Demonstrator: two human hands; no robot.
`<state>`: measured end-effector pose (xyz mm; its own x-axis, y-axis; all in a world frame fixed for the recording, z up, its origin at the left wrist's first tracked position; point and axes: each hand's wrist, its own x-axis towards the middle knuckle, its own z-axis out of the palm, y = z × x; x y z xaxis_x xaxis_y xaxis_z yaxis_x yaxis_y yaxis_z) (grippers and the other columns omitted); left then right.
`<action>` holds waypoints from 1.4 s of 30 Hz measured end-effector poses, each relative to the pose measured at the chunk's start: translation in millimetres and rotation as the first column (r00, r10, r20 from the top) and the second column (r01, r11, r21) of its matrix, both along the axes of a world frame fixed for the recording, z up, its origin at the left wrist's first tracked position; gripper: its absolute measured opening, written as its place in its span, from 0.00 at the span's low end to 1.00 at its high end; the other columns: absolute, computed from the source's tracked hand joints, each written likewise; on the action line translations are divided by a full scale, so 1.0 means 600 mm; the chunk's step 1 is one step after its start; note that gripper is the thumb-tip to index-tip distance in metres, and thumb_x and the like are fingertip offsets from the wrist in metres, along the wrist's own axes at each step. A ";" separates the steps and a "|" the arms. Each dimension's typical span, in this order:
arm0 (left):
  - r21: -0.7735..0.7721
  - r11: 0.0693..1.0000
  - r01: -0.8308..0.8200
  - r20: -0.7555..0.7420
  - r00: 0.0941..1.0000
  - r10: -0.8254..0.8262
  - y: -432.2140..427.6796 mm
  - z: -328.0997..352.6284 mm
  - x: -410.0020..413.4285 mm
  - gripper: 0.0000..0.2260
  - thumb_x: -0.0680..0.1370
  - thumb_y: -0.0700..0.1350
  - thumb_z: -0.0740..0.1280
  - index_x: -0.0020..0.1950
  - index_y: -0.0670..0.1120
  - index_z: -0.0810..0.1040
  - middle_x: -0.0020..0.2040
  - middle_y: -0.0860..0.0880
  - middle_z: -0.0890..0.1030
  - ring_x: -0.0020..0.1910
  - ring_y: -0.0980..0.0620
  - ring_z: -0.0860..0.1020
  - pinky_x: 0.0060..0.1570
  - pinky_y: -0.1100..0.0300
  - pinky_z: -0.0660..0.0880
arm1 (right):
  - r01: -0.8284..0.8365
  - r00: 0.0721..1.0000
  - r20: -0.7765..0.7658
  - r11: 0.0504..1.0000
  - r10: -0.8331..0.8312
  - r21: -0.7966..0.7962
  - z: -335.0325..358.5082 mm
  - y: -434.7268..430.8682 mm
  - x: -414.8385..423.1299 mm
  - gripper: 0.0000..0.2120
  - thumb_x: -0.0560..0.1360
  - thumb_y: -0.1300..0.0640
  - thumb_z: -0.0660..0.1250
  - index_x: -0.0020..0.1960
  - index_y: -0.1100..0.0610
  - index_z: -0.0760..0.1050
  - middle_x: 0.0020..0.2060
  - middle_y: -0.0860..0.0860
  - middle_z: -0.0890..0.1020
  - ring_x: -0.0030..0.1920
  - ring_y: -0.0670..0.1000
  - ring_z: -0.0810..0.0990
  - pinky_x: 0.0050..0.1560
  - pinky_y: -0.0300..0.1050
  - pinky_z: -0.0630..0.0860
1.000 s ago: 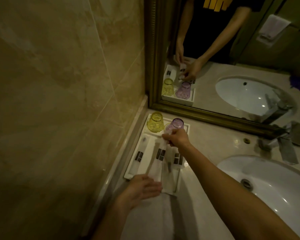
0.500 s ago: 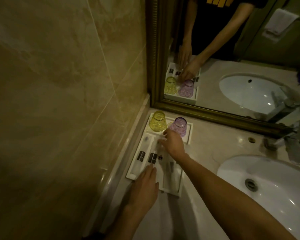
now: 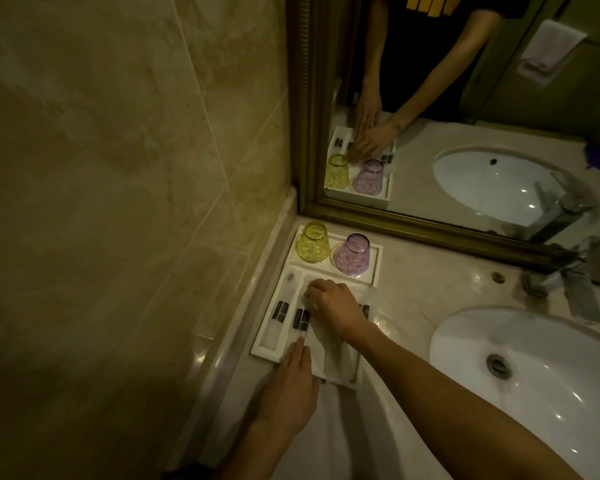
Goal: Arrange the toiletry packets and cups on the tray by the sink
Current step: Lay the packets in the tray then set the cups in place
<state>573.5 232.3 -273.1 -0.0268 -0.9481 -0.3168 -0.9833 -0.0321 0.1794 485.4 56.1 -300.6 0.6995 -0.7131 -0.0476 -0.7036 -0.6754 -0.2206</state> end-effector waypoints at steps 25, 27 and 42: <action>-0.015 0.942 -0.334 -0.414 0.860 0.299 -0.074 0.013 -0.009 0.20 0.80 0.48 0.64 0.71 0.48 0.71 0.67 0.47 0.76 0.65 0.48 0.76 0.62 0.54 0.75 | 0.585 0.785 -0.167 0.623 -0.597 0.520 0.036 0.061 -0.059 0.11 0.70 0.53 0.70 0.45 0.62 0.81 0.44 0.59 0.85 0.43 0.57 0.85 0.45 0.51 0.83; 0.065 0.916 -0.395 -0.523 0.769 0.368 -0.081 0.016 -0.016 0.18 0.78 0.49 0.67 0.67 0.48 0.75 0.61 0.48 0.80 0.60 0.48 0.79 0.57 0.54 0.76 | 0.543 0.737 -0.030 0.564 -0.676 0.622 0.050 0.063 -0.065 0.09 0.70 0.56 0.71 0.38 0.63 0.80 0.33 0.58 0.84 0.31 0.52 0.82 0.35 0.45 0.80; 0.759 0.547 -0.353 -0.650 -0.353 0.673 -0.086 0.014 -0.021 0.13 0.79 0.29 0.59 0.59 0.36 0.79 0.49 0.38 0.86 0.49 0.41 0.86 0.49 0.50 0.81 | 0.405 0.403 0.086 0.262 -0.911 0.876 0.041 0.061 -0.083 0.10 0.76 0.53 0.71 0.43 0.60 0.77 0.34 0.54 0.82 0.24 0.48 0.74 0.25 0.40 0.70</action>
<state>561.0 180.6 -265.0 0.0697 -0.6944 -0.7162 0.5142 -0.5902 0.6222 435.5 92.5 -276.1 0.0322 -0.8091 -0.5868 -0.3760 0.5341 -0.7572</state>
